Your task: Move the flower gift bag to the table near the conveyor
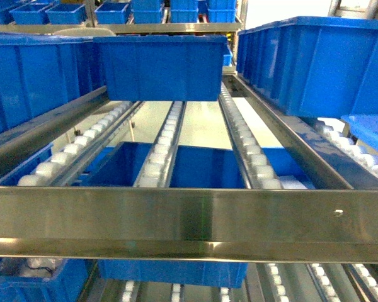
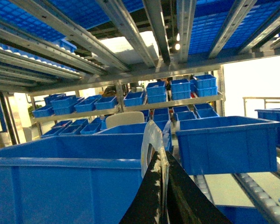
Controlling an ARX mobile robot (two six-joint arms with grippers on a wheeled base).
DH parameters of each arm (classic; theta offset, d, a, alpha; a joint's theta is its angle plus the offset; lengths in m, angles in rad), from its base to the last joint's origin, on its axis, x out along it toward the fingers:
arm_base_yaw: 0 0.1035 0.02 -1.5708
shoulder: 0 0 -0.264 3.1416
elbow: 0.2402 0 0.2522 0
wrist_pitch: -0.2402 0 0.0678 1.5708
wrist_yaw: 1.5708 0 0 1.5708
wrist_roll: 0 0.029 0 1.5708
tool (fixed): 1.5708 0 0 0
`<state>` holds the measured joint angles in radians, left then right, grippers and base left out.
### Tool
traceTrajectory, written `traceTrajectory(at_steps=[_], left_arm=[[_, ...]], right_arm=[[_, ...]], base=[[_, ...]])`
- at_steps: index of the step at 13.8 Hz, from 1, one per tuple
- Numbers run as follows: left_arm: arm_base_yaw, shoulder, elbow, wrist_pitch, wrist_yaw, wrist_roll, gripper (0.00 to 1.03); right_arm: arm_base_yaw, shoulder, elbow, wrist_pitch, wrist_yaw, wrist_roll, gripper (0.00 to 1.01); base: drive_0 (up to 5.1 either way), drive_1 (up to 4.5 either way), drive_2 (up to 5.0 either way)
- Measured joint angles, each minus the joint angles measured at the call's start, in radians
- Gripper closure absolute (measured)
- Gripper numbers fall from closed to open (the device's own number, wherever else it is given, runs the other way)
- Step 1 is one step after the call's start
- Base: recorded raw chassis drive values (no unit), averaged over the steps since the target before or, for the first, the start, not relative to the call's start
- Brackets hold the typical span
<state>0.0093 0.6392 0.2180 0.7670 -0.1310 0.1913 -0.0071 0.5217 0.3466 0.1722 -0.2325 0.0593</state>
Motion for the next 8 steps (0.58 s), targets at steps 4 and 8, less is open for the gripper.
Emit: traceTrajectory(at_steps=[4, 8], left_arm=[[0.0, 0.0, 0.0, 0.0, 0.0, 0.0, 1.01], [0.0, 0.0, 0.0, -0.001, 0.0, 0.0, 1.01]], right_arm=[[0.0, 0.0, 0.0, 0.002, 0.0, 0.0, 0.98], [0.0, 0.0, 0.0, 0.0, 0.0, 0.0, 0.98]], base=[[-4.9, 2.46, 2.5], [-4.9, 2.46, 2.5]])
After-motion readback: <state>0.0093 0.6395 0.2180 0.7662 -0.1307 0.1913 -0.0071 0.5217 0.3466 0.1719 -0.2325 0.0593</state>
